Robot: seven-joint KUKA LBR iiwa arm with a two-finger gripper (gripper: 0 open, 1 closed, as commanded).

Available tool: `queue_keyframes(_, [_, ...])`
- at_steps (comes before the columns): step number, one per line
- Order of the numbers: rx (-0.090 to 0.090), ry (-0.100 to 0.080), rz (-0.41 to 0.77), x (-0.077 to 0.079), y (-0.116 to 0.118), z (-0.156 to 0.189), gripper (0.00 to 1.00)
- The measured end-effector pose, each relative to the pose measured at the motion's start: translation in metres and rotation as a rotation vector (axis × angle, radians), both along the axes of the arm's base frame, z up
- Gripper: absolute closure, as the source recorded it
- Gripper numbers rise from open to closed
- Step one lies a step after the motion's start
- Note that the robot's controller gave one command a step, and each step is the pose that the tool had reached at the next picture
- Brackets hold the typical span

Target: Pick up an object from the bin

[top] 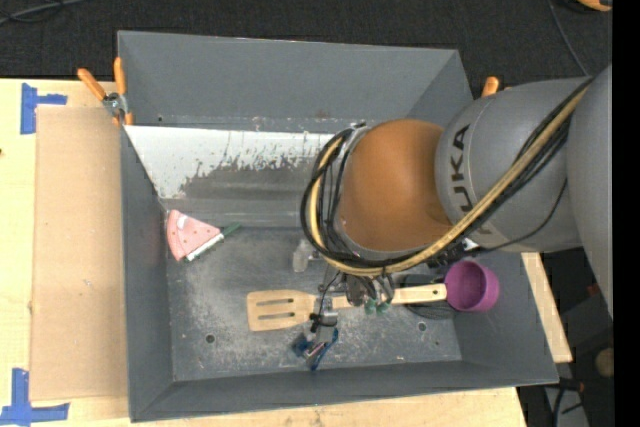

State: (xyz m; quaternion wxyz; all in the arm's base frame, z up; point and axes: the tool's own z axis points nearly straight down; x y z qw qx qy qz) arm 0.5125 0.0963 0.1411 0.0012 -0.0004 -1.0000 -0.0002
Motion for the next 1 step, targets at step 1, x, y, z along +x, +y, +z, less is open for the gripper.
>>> queue_keyframes(1, [0.0, 0.009, -0.051, -0.0003, 0.0096, -0.0746, 0.0])
